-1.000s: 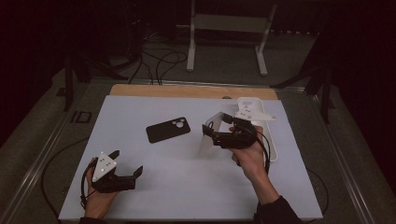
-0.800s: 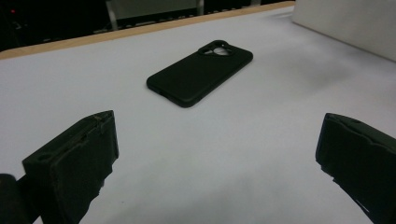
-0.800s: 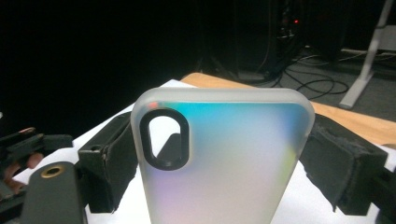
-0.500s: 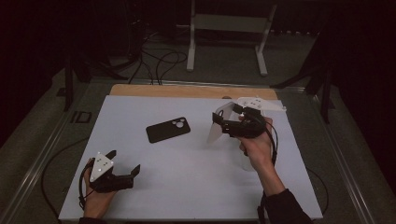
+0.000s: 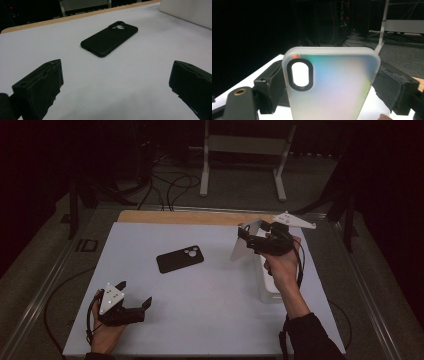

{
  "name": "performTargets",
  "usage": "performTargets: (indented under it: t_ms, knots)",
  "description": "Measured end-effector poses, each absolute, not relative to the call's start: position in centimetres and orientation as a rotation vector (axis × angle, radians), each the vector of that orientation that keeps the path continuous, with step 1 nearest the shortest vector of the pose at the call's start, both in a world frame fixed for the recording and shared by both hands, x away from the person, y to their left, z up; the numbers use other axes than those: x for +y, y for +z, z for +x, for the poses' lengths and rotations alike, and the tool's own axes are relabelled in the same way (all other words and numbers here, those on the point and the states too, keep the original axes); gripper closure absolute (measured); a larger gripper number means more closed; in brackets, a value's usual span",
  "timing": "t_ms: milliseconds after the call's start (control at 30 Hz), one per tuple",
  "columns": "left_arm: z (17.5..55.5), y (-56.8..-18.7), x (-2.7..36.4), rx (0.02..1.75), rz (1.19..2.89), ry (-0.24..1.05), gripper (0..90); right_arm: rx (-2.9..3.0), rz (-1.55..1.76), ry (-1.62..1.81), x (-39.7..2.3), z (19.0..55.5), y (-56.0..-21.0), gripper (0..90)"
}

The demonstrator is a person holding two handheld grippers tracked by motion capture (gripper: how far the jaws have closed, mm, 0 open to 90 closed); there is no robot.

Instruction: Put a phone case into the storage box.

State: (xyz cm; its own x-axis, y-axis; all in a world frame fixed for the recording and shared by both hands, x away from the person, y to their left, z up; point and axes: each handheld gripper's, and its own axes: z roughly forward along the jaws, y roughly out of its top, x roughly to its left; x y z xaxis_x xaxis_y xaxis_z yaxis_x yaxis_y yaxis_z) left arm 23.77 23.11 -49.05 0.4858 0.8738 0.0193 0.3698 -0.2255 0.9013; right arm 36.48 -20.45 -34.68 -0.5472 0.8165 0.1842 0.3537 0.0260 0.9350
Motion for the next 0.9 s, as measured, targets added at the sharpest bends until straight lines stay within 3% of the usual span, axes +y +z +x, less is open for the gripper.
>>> performTargets:
  t_ms: [900]
  knots:
    - [23.9,-49.2,23.3,1.069,1.792,0.686,0.0,1.781,1.322,1.395,-23.7,41.1,-34.4,17.1]
